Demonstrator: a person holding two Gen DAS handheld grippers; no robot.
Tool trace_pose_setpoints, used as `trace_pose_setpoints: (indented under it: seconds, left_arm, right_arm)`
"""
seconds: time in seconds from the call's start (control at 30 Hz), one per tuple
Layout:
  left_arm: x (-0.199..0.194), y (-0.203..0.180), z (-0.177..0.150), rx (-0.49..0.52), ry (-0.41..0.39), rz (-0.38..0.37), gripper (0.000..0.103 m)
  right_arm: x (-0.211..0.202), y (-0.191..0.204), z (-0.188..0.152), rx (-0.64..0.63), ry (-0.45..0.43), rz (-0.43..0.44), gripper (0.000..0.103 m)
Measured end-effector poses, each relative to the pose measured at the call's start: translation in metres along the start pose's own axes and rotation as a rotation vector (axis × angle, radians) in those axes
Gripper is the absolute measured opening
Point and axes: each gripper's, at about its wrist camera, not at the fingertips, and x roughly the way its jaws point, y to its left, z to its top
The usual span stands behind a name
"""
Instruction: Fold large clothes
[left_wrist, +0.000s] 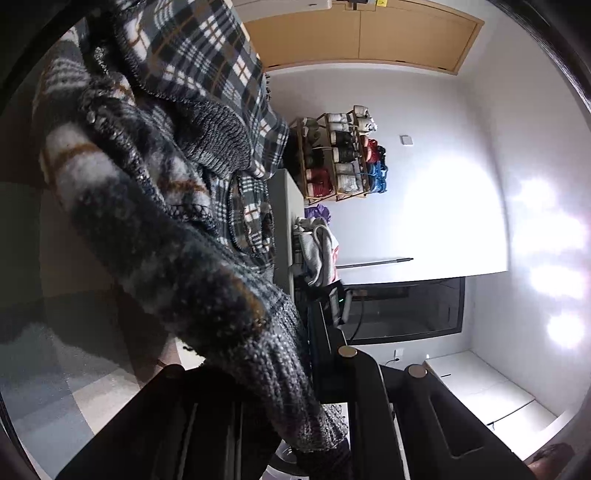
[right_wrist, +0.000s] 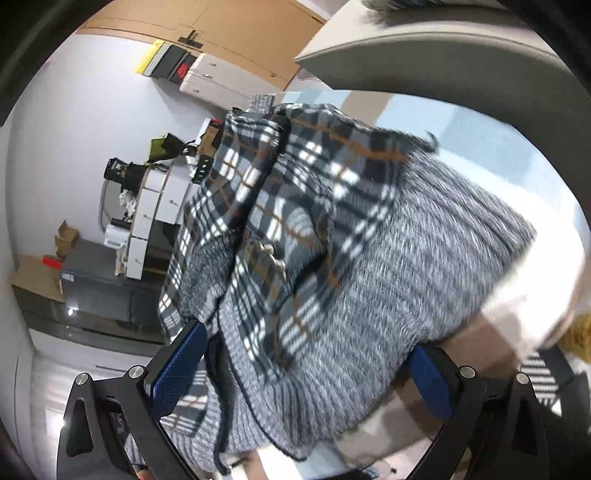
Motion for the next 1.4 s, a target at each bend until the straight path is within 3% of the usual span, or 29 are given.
trace_pose_setpoints:
  seconds: [0.1, 0.23, 0.3, 0.37, 0.4, 0.47, 0.53, 0.6, 0.7, 0.8, 0.87, 0.97, 1.17, 1.3, 1.4]
  left_arm:
    - [0.004, 0.001, -0.001, 0.002, 0.010, 0.022, 0.007]
    - [0.007, 0.002, -0.001, -0.002, 0.015, 0.038, 0.007]
    - [0.008, 0.005, -0.001, -0.008, 0.016, 0.050, 0.007]
    - [0.008, 0.007, -0.001, -0.016, 0.017, 0.059, 0.007]
    - [0.007, 0.008, -0.002, -0.019, 0.017, 0.062, 0.007]
    - [0.006, 0.010, -0.003, -0.022, 0.014, 0.066, 0.007]
    - [0.006, 0.011, -0.003, -0.024, 0.013, 0.069, 0.007]
    - [0.005, 0.011, -0.002, -0.026, 0.011, 0.072, 0.007]
    - [0.006, 0.013, -0.002, -0.038, 0.014, 0.076, 0.007]
    - [0.009, 0.014, -0.004, -0.034, 0.019, 0.081, 0.007]
    - [0.011, 0.014, -0.004, -0.031, 0.021, 0.085, 0.007]
    - [0.011, 0.014, -0.003, -0.034, 0.018, 0.084, 0.007]
    - [0.013, 0.017, -0.005, -0.048, 0.011, 0.100, 0.007]
    - [0.011, 0.018, -0.006, -0.050, 0.004, 0.107, 0.007]
    - [0.011, 0.019, -0.005, -0.055, 0.006, 0.111, 0.007]
  right_arm:
    - [-0.001, 0.022, 0.008, -0.100, -0.022, 0.018, 0.103]
    - [0.007, 0.094, -0.008, -0.450, -0.093, 0.013, 0.103]
    - [0.024, 0.125, -0.026, -0.621, -0.045, 0.033, 0.103]
    - [0.047, 0.140, -0.041, -0.699, 0.041, 0.069, 0.103]
    - [0.056, 0.141, -0.044, -0.698, 0.085, 0.074, 0.103]
    - [0.077, 0.136, -0.054, -0.674, 0.269, 0.105, 0.102]
    - [0.075, 0.130, -0.063, -0.668, 0.362, 0.124, 0.100]
    - [0.051, 0.127, -0.065, -0.705, 0.314, 0.129, 0.099]
    - [-0.011, 0.114, -0.048, -0.719, 0.155, 0.158, 0.101]
    - [-0.061, 0.087, -0.018, -0.712, 0.001, 0.042, 0.103]
    - [-0.073, 0.063, 0.008, -0.669, -0.021, -0.027, 0.103]
    - [-0.060, 0.031, 0.041, -0.593, 0.044, -0.115, 0.103]
    - [-0.005, 0.017, 0.060, -0.637, 0.232, -0.214, 0.103]
    - [0.012, 0.011, 0.063, -0.644, 0.294, -0.243, 0.103]
    - [0.020, 0.017, 0.065, -0.620, 0.352, -0.180, 0.103]
